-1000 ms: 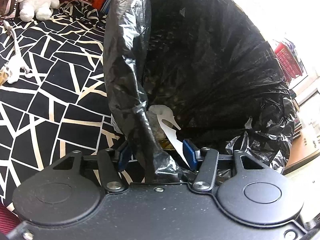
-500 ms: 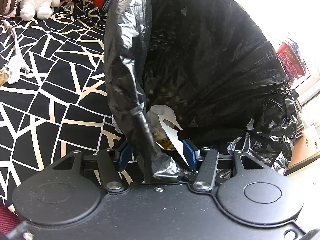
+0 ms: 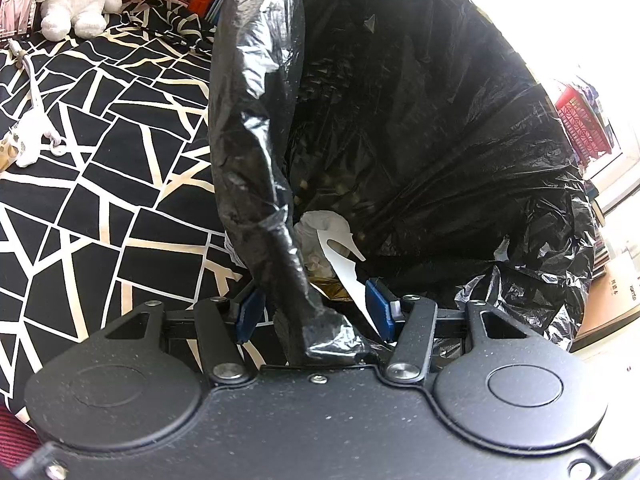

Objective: Collect trash
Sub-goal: 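Move the right gripper back down to the clear plastic wrap, then close the right gripper on the clear plastic wrap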

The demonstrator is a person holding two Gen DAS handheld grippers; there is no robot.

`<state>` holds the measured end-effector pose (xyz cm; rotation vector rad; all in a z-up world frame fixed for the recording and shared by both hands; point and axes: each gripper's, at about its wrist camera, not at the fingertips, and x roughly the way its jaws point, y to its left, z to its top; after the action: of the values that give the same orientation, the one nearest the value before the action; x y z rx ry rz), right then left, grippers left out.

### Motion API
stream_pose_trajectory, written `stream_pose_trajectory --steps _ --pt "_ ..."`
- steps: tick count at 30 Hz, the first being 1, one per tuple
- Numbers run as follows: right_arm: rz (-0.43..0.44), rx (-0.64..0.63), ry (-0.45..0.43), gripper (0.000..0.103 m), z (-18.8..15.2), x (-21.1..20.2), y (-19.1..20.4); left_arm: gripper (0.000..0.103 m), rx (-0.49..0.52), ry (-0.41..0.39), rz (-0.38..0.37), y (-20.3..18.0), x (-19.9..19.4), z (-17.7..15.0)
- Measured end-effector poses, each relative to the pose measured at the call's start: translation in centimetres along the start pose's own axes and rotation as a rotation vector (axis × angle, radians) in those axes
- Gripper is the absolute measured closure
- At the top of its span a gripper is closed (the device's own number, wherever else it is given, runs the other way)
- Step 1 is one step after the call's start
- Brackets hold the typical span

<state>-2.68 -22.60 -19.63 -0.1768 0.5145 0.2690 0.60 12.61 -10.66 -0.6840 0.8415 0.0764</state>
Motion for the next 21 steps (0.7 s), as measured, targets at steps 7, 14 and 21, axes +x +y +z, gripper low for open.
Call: stream_pose_trajectory --steps 7,14,21 --pt "-0.047 -0.040 0.032 0.016 -0.3 1.6 2.1 0.051 0.002 0.002 0.000 0.0 0.0 0.0" --pt "-0.033 -0.005 -0.001 0.033 -0.4 0.8 1.8 0.051 0.000 0.001 -0.001 0.0 0.0 0.0" --pt "0.018 0.092 -0.091 0.038 0.2 -1.2 1.0 0.051 -0.001 0.001 -0.001 0.0 0.0 0.0"
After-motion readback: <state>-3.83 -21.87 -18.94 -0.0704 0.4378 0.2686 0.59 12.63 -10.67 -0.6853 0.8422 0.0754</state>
